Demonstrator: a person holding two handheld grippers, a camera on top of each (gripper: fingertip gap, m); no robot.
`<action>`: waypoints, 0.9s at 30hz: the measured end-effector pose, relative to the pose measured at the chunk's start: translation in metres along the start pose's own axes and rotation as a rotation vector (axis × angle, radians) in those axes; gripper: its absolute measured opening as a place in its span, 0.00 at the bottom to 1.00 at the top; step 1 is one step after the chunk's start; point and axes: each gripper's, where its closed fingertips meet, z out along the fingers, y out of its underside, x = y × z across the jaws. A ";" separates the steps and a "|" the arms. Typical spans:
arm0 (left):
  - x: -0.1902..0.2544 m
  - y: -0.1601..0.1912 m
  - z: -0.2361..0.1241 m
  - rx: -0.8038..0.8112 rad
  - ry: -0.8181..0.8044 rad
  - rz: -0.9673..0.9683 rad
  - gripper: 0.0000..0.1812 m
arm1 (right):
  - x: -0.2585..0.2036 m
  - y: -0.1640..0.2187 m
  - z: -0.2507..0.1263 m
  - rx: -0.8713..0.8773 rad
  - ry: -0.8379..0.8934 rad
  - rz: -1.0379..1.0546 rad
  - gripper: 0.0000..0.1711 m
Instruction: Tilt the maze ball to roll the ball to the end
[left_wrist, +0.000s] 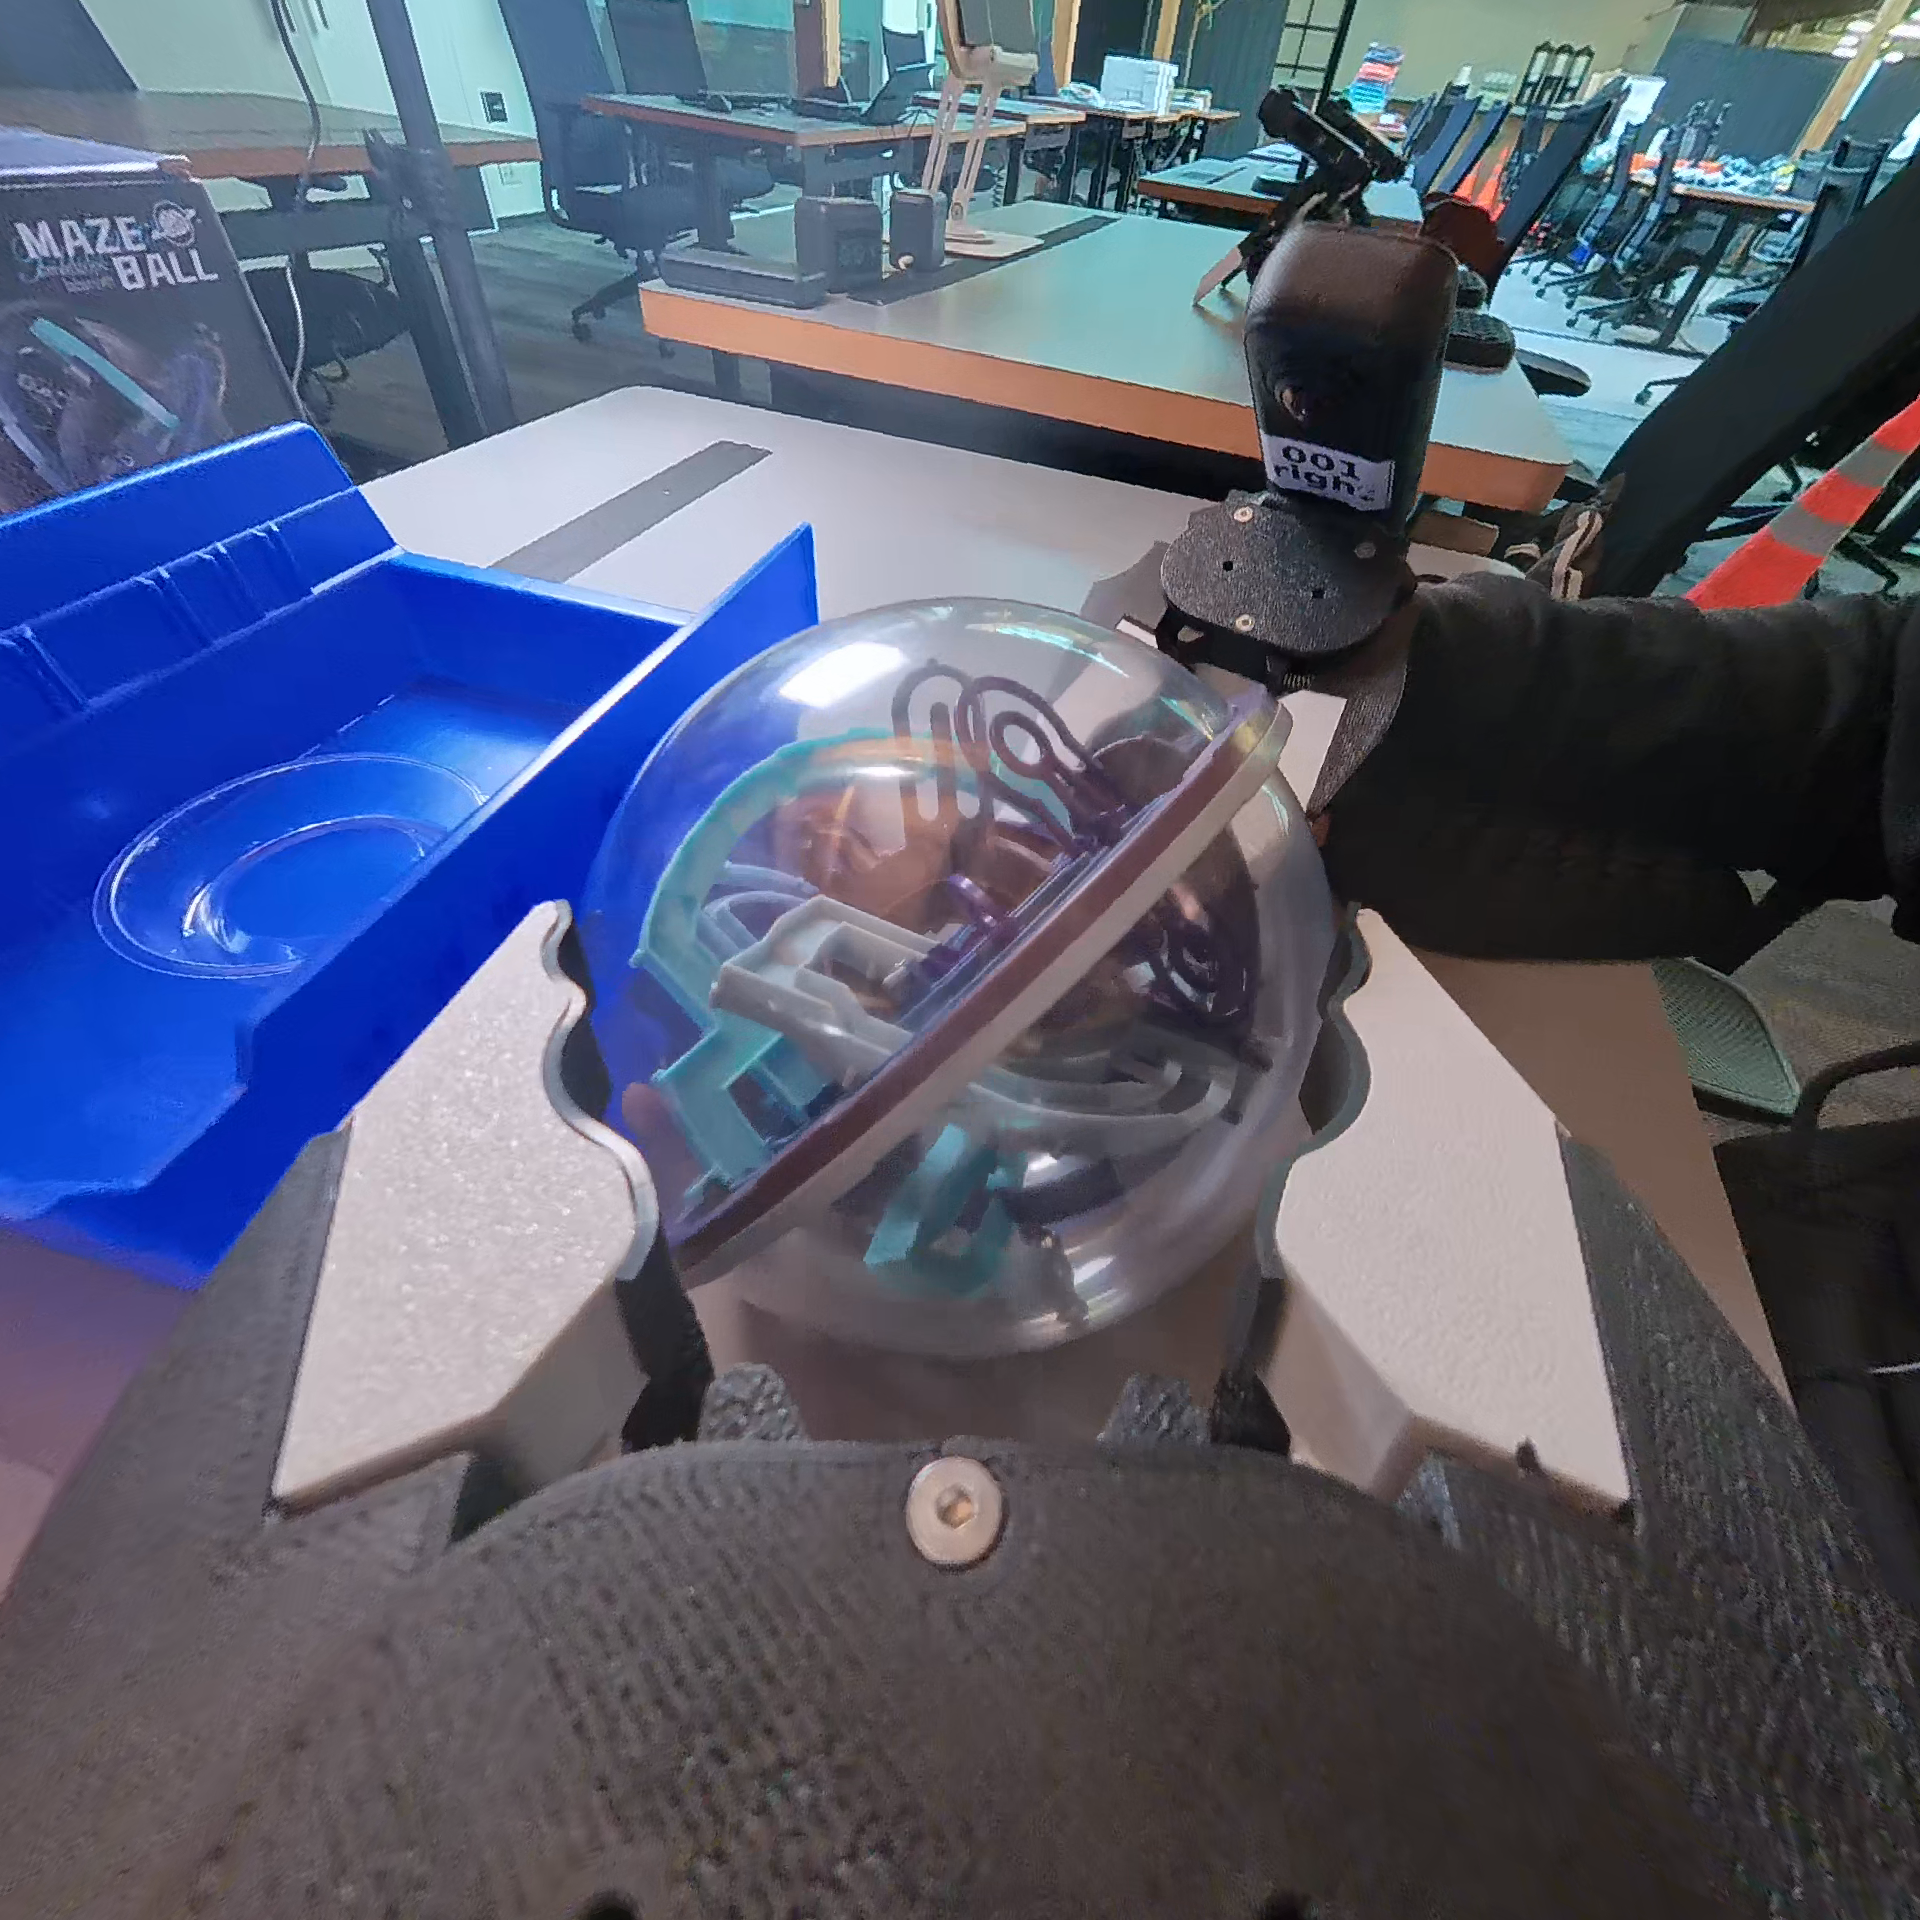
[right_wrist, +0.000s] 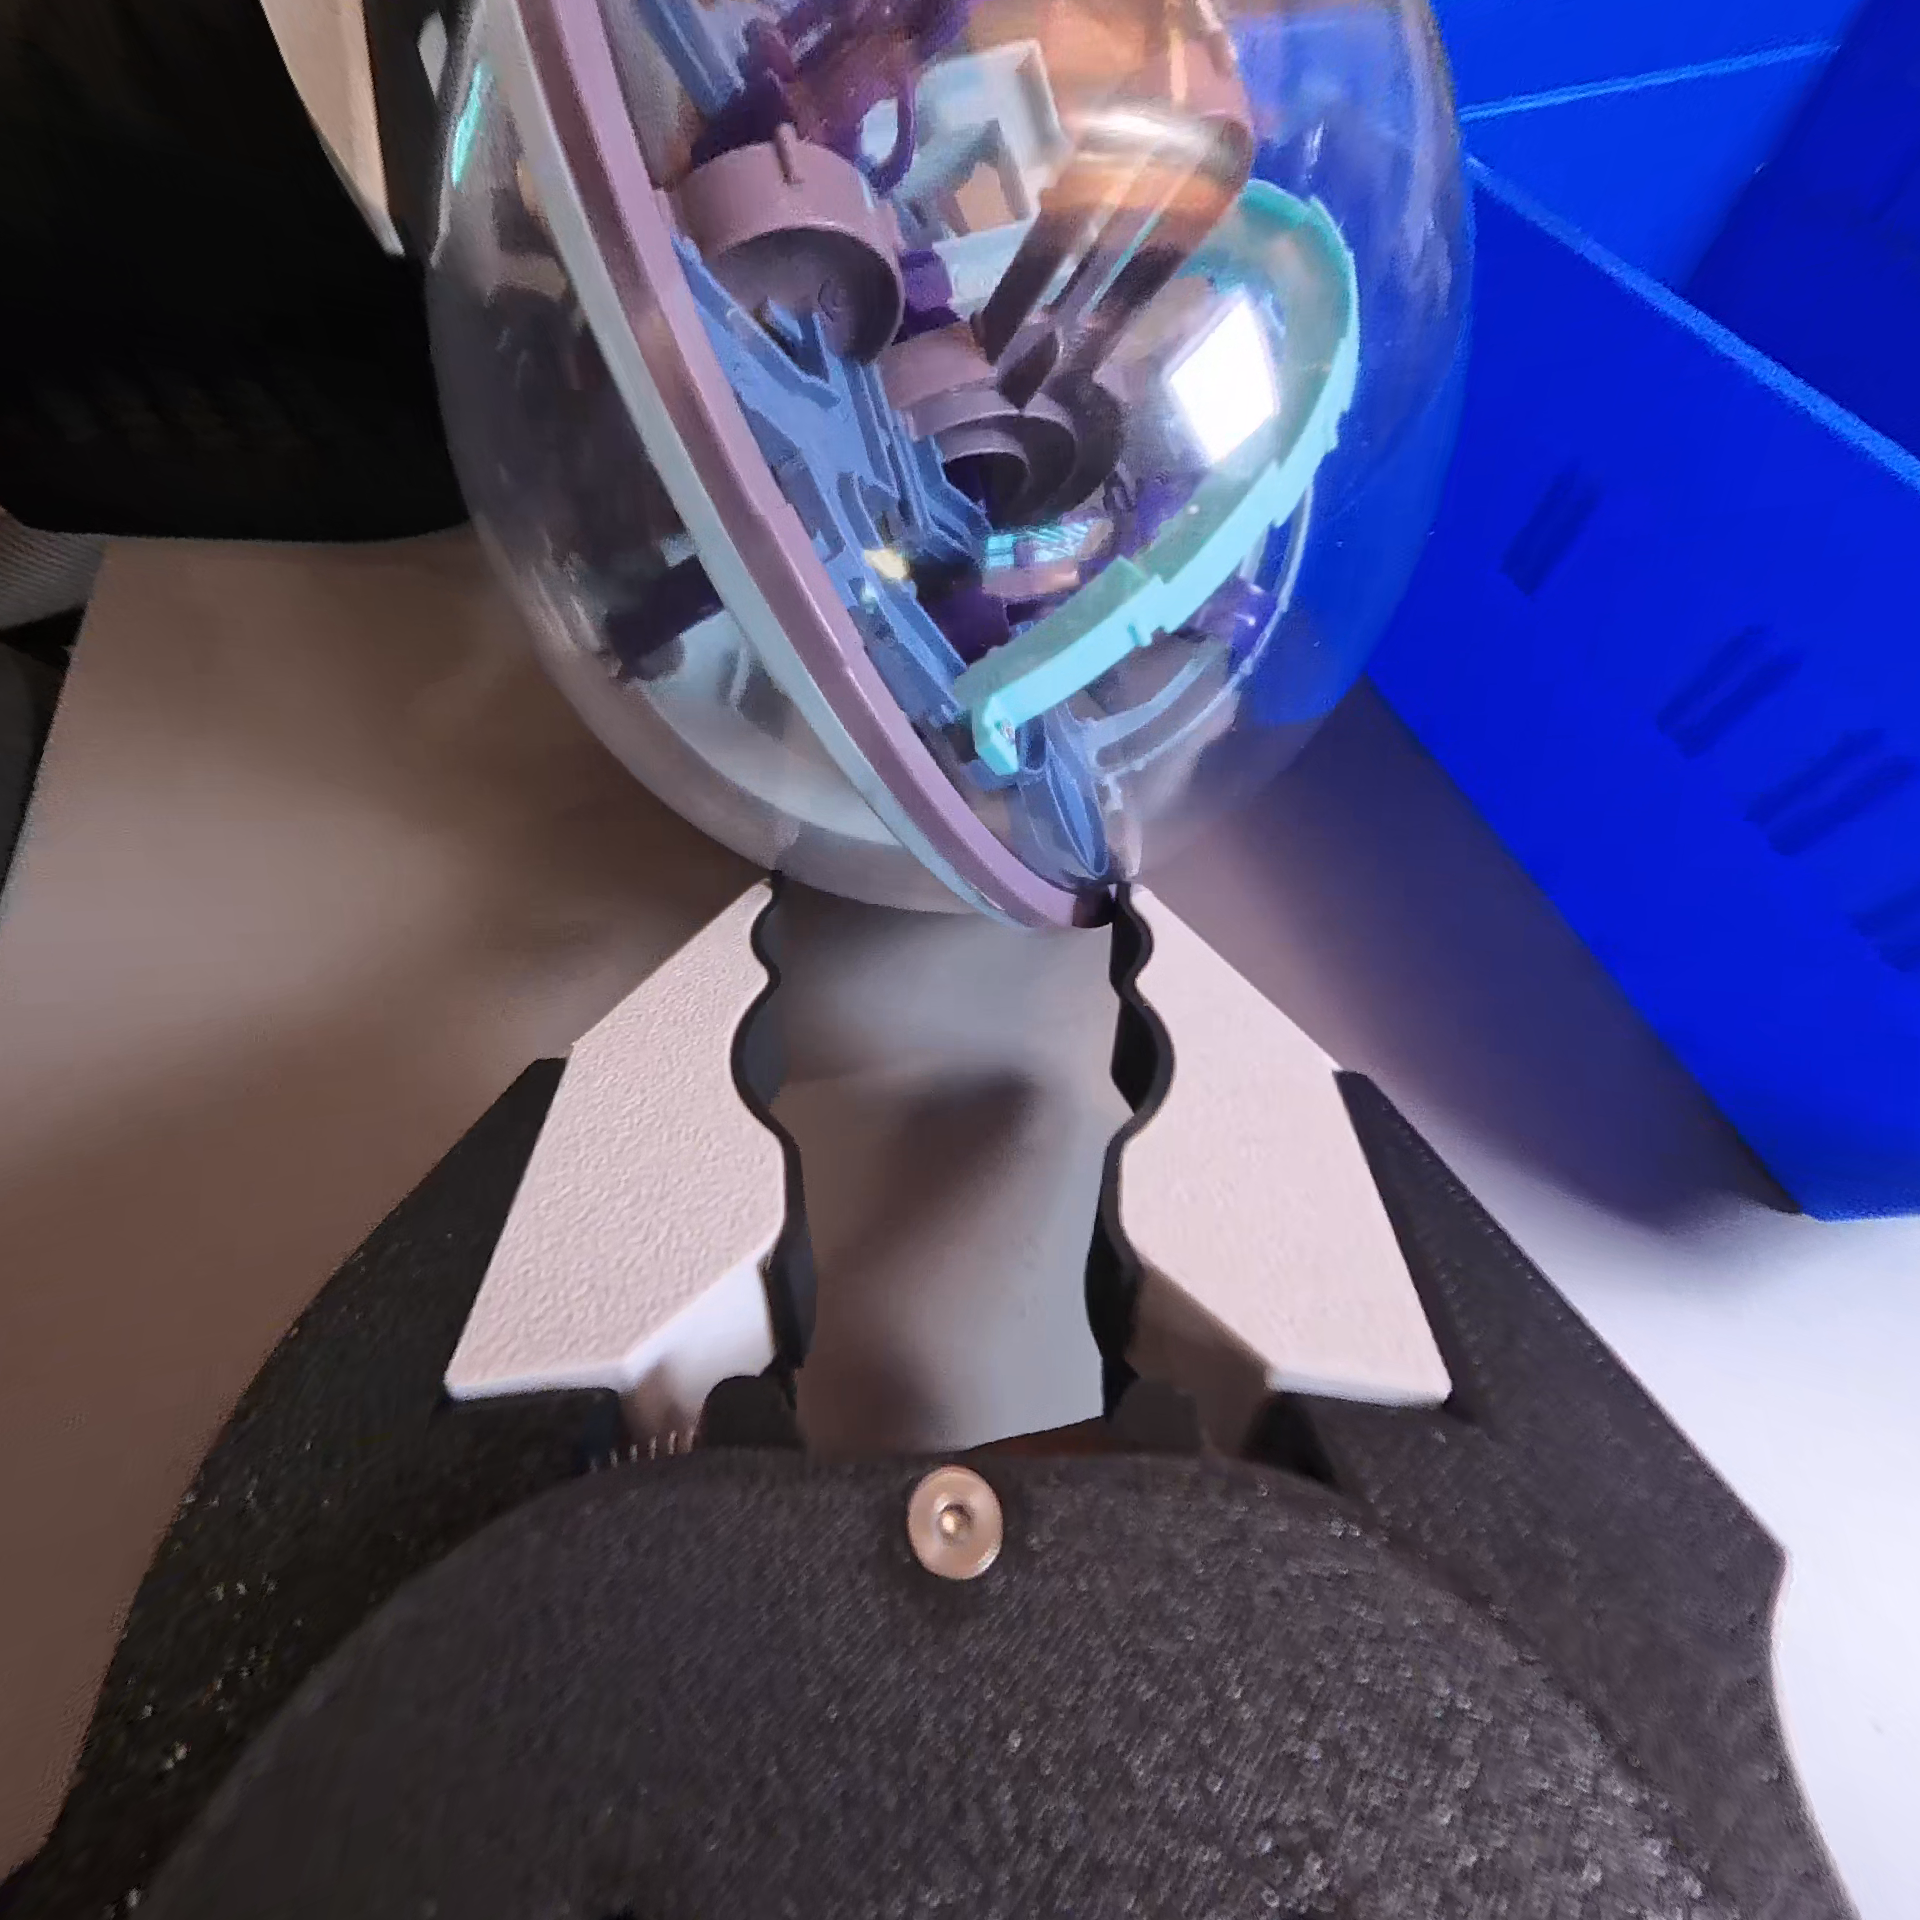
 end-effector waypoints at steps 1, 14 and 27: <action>0.000 -0.001 0.000 0.002 0.002 -0.011 0.75 | 0.000 0.001 0.000 -0.004 0.000 -0.001 0.33; 0.001 -0.007 0.001 0.030 0.017 -0.069 0.74 | -0.002 0.006 0.001 0.004 -0.031 0.012 0.21; 0.002 -0.009 0.001 -0.021 -0.059 -0.124 0.73 | 0.008 0.009 0.000 0.002 0.011 0.049 0.09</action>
